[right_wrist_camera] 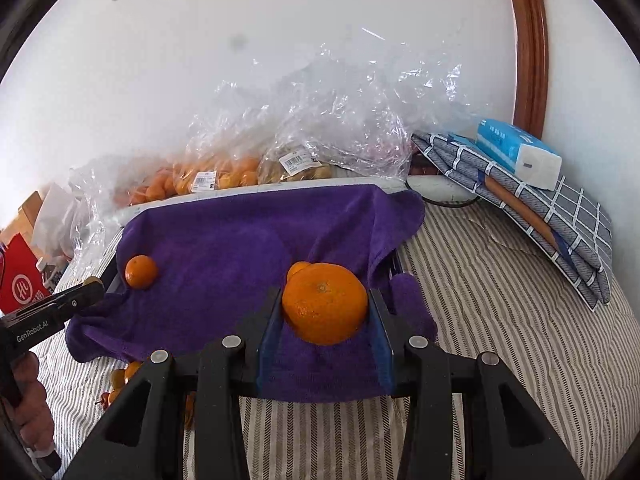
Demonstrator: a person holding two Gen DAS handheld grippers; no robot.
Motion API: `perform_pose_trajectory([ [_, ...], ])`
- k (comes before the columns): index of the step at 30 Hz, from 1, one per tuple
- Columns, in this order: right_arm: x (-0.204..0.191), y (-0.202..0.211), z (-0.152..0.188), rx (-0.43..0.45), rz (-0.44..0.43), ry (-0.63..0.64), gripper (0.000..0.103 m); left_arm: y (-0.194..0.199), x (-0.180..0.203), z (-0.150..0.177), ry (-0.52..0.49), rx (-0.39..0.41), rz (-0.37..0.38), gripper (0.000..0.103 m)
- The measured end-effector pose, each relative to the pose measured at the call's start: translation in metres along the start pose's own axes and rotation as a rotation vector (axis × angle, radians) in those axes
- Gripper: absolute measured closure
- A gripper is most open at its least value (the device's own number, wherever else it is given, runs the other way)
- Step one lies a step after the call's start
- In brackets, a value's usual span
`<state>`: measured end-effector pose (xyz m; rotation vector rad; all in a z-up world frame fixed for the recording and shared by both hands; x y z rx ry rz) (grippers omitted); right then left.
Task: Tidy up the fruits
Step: 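Carry the orange and yellow-green fruit onto the purple towel with both tools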
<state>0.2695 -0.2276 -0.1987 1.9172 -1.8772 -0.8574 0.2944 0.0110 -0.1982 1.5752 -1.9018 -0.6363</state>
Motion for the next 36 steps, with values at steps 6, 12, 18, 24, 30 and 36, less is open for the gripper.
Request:
perform_pose_trajectory([
  [6,-0.003,-0.023,0.008,-0.023,-0.011,0.003,0.062,-0.015,-0.001,0.007,-0.006,-0.014,0.012,0.077],
  [12,-0.004,-0.032,0.012,-0.031,-0.032,-0.004,0.062,-0.023,-0.003,0.011,0.009,-0.029,0.009,0.077],
  [18,-0.001,-0.037,0.015,-0.04,-0.023,0.001,0.062,-0.027,-0.001,0.012,0.002,-0.029,0.006,0.077],
  [24,-0.001,-0.041,0.018,-0.054,-0.023,0.006,0.062,-0.03,0.002,0.013,-0.023,-0.031,-0.024,0.077],
  [30,0.0,-0.045,0.021,-0.072,-0.024,0.003,0.062,-0.032,0.001,0.014,-0.029,-0.035,-0.032,0.077],
  [36,0.0,-0.044,0.022,-0.068,-0.019,0.008,0.062,-0.033,0.002,0.015,-0.038,-0.035,-0.036,0.077],
])
Point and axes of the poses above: each gripper's, at about its wrist camera, not at the fingertips, and y roughly against the way its jaws point, x to its right, z to its underside, the point moved 9 cm from there along -y, roughly the way its jaws point, and after that the axes turned 6 degrees about -y, right-handed, at the moved point
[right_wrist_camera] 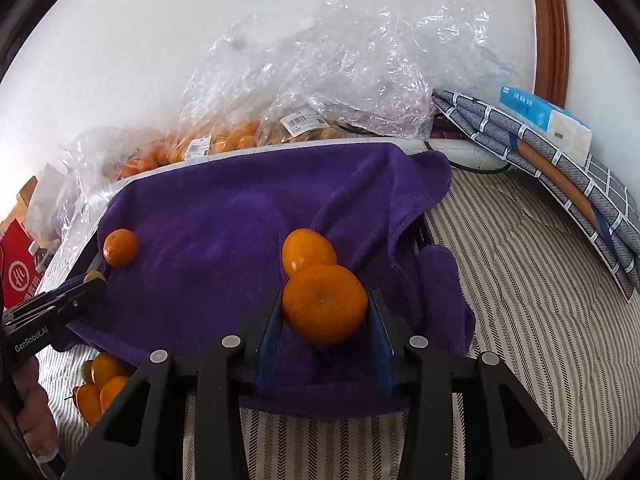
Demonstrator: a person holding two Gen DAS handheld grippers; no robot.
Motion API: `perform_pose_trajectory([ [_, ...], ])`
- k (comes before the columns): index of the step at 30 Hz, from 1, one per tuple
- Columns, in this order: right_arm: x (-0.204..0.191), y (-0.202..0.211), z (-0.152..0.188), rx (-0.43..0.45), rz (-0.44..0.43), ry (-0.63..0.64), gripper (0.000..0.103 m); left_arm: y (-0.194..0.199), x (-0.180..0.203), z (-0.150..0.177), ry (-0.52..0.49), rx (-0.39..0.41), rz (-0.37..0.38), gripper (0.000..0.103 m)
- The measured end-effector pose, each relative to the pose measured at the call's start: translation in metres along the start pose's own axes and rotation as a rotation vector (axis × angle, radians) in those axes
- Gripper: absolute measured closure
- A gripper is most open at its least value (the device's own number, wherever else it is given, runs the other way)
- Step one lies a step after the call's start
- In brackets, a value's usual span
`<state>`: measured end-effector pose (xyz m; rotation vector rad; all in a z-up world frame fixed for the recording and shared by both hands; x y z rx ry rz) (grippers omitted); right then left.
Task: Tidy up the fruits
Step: 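Carry the orange and yellow-green fruit onto the purple towel with both tools, then open both tools to release the fruits onto the towel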
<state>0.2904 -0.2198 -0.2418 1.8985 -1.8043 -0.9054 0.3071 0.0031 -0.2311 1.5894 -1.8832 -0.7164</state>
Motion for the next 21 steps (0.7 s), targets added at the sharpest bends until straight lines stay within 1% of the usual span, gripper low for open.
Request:
perform_pose_trajectory([
  [4,0.001,0.001,-0.001,0.004,-0.007,-0.008,0.061,0.0,0.001,0.0,-0.004,-0.002,-0.003,0.076],
  [8,0.003,0.007,-0.003,0.031,-0.017,-0.028,0.052,0.002,0.001,0.001,-0.001,0.001,0.006,0.076],
  [9,0.004,0.009,-0.003,0.037,-0.018,-0.033,0.051,0.002,0.001,0.001,-0.001,0.001,0.006,0.075],
  [12,0.005,0.013,-0.005,0.058,-0.019,-0.043,0.05,0.005,0.001,0.001,0.004,0.004,0.009,0.071],
  [15,0.005,0.019,-0.007,0.08,-0.034,-0.051,0.05,0.014,0.003,-0.002,0.004,0.032,0.02,0.064],
  [16,0.005,0.02,-0.007,0.084,-0.036,-0.052,0.05,0.017,0.004,-0.003,0.003,0.043,0.019,0.06],
  [17,0.006,0.022,-0.008,0.085,-0.026,-0.05,0.05,0.02,0.004,-0.004,0.003,0.051,0.02,0.058],
  [19,0.009,0.029,-0.009,0.092,0.005,-0.049,0.05,0.025,0.005,-0.006,0.005,0.067,0.027,0.058],
  [21,0.009,0.038,-0.009,0.103,0.013,-0.044,0.05,0.028,0.005,-0.007,0.008,0.074,0.031,0.057],
])
Point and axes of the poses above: each gripper's, at about its wrist camera, not at the fingertips, and y roughly against the way its jaws point, x to its right, z to its underside, the point moved 9 cm from there along -y, roughly the way its jaws point, and after that the axes turned 6 degrees about -y, right-handed, at the moved point
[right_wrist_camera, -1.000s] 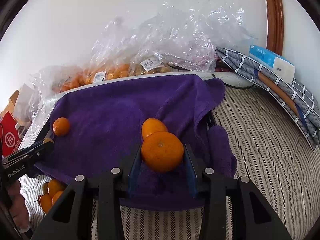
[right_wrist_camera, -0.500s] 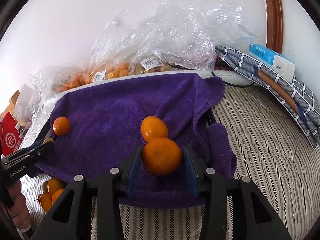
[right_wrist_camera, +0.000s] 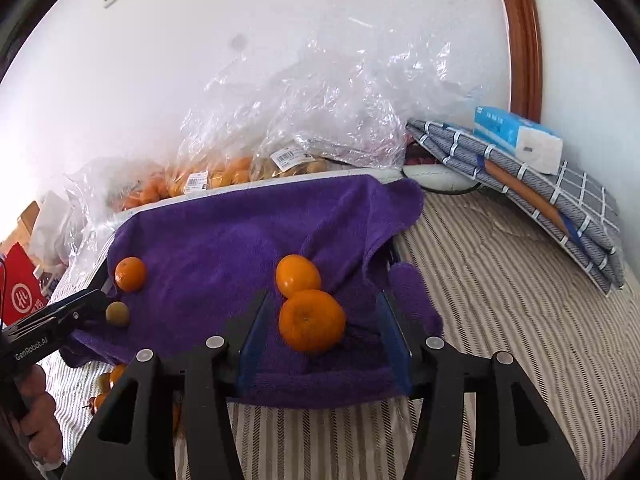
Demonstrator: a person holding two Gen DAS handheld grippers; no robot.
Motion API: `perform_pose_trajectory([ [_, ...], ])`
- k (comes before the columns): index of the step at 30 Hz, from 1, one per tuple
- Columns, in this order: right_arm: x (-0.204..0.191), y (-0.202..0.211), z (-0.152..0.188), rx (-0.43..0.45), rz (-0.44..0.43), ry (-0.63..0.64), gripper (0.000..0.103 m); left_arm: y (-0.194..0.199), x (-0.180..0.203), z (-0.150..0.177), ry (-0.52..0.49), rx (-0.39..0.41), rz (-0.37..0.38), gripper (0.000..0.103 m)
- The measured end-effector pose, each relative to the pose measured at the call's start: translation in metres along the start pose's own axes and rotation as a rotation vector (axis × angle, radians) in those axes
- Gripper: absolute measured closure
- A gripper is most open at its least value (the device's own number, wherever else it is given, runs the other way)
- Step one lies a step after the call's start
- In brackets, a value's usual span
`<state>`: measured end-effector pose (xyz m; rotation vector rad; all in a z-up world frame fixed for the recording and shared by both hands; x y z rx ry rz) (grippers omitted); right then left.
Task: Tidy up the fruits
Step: 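Open both tools to release the fruits onto the towel, then grasp a large orange from the pile with the right tool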
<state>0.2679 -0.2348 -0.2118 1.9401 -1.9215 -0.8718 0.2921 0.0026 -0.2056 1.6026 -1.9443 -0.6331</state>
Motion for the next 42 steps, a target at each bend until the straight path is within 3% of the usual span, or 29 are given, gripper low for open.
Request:
perform_pose_trajectory([
  [7,0.003,0.032,0.005,0.019,0.065,0.025,0.05,0.009,0.001,0.0,-0.016,0.023,-0.034,0.056],
  [17,-0.021,0.056,0.04,-0.035,-0.013,0.061,0.05,0.047,-0.034,0.029,0.031,0.006,-0.075,0.056],
  [27,-0.069,0.054,0.078,-0.092,-0.095,0.136,0.05,0.069,-0.07,0.071,0.078,-0.05,-0.122,0.054],
  [42,-0.096,0.033,0.097,-0.162,-0.12,0.185,0.052,0.061,-0.083,0.09,0.15,-0.085,-0.08,0.054],
])
Point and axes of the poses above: each gripper's, at about its wrist camera, not at the fingertips, and y roughly against the way its jaws point, x to its right, z to its underside, the point moved 9 cm from there along -y, roughly the way its jaws point, and after that the axes turned 6 degrees about -y, right-handed, at the moved point
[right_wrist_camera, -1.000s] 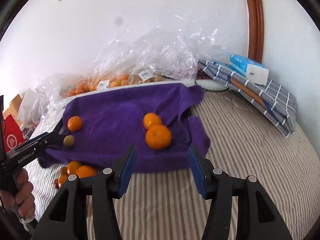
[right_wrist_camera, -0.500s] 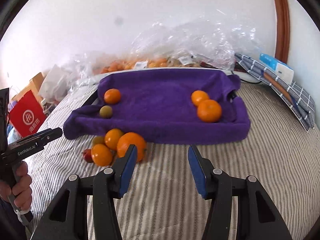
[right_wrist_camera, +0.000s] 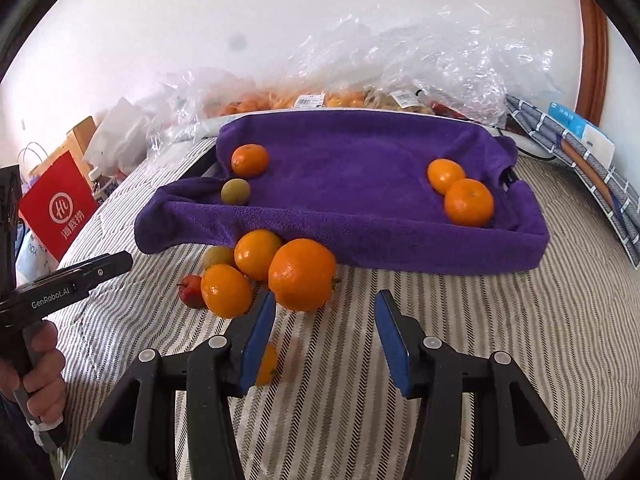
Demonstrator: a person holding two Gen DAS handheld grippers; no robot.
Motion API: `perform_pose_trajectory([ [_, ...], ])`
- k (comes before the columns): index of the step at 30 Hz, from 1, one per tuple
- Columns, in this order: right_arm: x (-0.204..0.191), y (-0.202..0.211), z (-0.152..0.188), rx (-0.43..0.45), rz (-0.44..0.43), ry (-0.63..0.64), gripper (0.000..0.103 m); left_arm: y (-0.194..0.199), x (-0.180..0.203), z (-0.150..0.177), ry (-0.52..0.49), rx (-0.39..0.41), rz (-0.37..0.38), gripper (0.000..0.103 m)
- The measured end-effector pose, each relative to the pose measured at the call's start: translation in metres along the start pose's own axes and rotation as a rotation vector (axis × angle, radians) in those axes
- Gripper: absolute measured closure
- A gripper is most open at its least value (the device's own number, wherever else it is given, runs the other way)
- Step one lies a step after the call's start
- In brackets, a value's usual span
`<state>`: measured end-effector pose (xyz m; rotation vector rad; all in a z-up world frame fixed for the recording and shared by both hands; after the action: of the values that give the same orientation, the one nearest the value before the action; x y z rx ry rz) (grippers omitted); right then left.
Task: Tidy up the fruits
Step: 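Grasp a large orange from the pile with the right tool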
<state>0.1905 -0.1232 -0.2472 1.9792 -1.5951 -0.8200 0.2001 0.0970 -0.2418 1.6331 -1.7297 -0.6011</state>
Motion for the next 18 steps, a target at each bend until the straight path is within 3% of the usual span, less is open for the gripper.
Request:
perform_pose_trajectory([
  [12,-0.013,-0.029,-0.011,-0.04,-0.016,0.024,0.054,-0.002,0.007,0.002,-0.013,-0.013,0.033,0.051],
  [18,-0.015,-0.026,-0.009,-0.033,-0.035,0.044,0.061,-0.002,0.01,0.003,-0.022,-0.015,0.043,0.047],
])
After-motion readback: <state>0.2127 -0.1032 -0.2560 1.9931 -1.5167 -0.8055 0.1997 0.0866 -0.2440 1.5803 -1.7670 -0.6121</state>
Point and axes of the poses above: each gripper's, at about its wrist camera, not at the fingertips, and y roughly against the way its jaws point, x to its right, z to its underside, the point moved 9 cm from there along -y, roughly the way its jaws point, and after that the axes turned 6 degrees about -y, right-handed, at the moved point
